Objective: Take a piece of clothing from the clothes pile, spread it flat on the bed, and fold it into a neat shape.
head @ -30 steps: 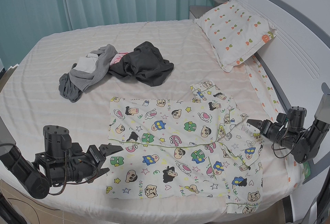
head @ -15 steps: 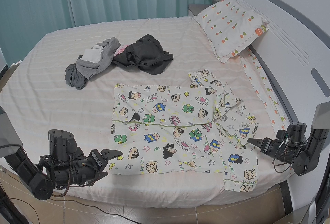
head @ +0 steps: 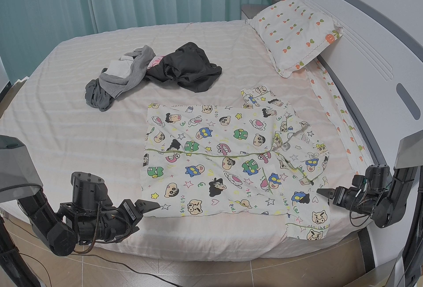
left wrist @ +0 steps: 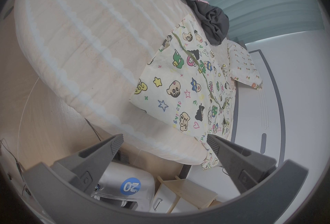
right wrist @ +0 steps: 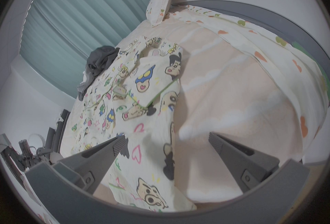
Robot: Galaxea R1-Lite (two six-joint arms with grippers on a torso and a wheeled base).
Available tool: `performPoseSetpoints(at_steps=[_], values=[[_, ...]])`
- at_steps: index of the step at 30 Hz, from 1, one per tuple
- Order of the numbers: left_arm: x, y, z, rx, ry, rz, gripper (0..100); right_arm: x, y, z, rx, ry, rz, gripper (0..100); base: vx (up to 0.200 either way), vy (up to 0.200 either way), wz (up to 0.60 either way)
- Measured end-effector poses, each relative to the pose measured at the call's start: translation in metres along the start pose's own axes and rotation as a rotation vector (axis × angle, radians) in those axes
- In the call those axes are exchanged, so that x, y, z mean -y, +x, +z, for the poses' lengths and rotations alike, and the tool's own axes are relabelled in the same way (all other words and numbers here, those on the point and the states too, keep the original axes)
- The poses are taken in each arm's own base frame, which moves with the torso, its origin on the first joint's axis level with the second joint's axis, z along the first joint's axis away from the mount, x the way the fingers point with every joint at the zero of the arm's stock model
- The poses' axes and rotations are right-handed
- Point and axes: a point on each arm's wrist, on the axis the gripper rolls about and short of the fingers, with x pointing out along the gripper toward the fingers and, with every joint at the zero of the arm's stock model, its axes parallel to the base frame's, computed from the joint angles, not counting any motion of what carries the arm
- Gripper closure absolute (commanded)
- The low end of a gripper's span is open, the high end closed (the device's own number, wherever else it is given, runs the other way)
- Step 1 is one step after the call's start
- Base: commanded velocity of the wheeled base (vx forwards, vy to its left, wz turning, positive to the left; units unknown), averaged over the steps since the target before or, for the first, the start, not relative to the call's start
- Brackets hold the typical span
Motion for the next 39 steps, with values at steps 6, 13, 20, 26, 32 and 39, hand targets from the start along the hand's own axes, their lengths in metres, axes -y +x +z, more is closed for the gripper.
performPoseSetpoints(at_steps=[6,13,20,26,32,39], values=[[-0.004,0.006,-0.003,-0.017,0.006,0.024,0,0.000,-0.004,-0.012,-0.052,-0.066,0.005,0,0.000,0.000,0.00],[-0.005,0.008,-0.003,-0.021,0.005,0.032,0,0.001,-0.018,-0.029,-0.140,-0.158,0.066,0,0.000,0.000,0.00],[-0.006,0.008,-0.003,-0.022,0.005,0.032,0,0.003,-0.025,-0.040,-0.194,-0.221,0.087,0,0.000,0.000,0.00],[-0.005,0.008,-0.003,-0.021,0.004,0.031,0,0.001,-0.024,-0.045,-0.219,-0.221,0.109,0,0.000,0.000,0.00],[-0.005,0.008,-0.003,-0.021,0.005,0.030,0,-0.003,-0.021,-0.049,-0.240,-0.229,0.134,0,0.000,0.000,0.00],[-0.005,0.008,-0.003,-0.021,0.004,0.030,0,-0.004,-0.015,-0.050,-0.251,-0.235,0.156,0,0.000,0.000,0.00]])
